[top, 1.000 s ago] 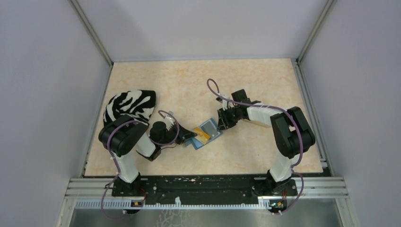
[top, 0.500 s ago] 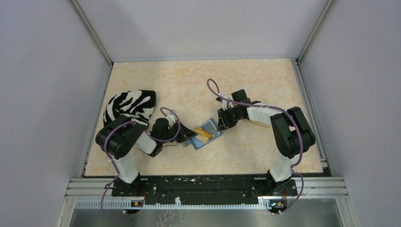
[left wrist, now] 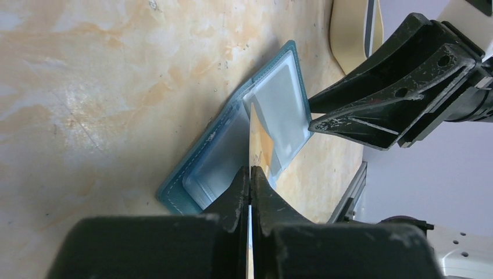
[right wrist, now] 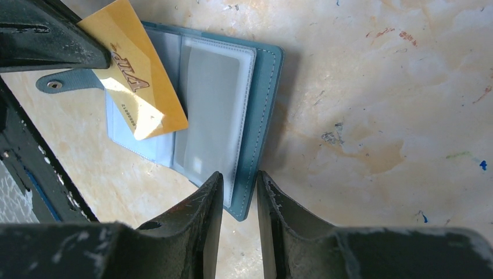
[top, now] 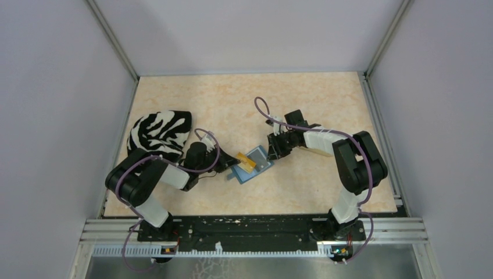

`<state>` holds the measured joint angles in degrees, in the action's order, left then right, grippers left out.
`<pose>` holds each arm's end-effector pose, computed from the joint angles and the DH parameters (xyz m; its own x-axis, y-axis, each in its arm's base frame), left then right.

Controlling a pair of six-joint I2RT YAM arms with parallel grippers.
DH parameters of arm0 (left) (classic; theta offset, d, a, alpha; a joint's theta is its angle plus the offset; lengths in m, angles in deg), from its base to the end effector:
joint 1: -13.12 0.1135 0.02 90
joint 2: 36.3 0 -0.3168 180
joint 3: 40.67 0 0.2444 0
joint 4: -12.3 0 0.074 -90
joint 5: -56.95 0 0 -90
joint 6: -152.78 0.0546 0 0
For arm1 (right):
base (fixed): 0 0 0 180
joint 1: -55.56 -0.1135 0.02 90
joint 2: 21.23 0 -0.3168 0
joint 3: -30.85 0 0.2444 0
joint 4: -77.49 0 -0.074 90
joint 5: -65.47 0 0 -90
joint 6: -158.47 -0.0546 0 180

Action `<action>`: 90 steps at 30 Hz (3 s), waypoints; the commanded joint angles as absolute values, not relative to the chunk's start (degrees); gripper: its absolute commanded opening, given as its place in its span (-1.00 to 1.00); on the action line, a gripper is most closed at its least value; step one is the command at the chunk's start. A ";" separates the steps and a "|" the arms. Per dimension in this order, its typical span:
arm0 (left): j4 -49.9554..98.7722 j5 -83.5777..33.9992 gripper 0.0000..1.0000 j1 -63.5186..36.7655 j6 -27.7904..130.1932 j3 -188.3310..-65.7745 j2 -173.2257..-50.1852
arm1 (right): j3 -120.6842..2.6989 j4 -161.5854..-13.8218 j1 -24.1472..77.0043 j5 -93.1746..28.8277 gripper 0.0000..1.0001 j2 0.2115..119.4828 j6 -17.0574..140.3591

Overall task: Put the credit cards into the card holder
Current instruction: Insert the credit card into the card holder.

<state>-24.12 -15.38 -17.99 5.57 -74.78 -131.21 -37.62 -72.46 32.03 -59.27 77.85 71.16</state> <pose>0.2321 -0.1594 0.1638 -0.8042 -0.4502 -0.3879 0.0977 0.5437 -0.8336 0.2980 0.1637 0.1983 -0.7710 -0.3778 -0.5128 -0.6209 0.6249 0.4732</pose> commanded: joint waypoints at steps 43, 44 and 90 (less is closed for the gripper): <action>-18.30 -12.40 -1.00 -17.90 8.61 -78.92 -134.75 | -37.99 -73.26 31.74 -60.80 -0.45 77.14 70.50; -18.59 -11.76 -1.00 -17.82 8.44 -79.07 -135.29 | -37.99 -73.24 31.74 -60.87 -0.45 77.14 70.58; -6.09 -6.67 -1.00 -17.75 -1.28 -86.23 -143.61 | -37.89 -73.55 31.72 -61.77 -0.43 76.00 70.36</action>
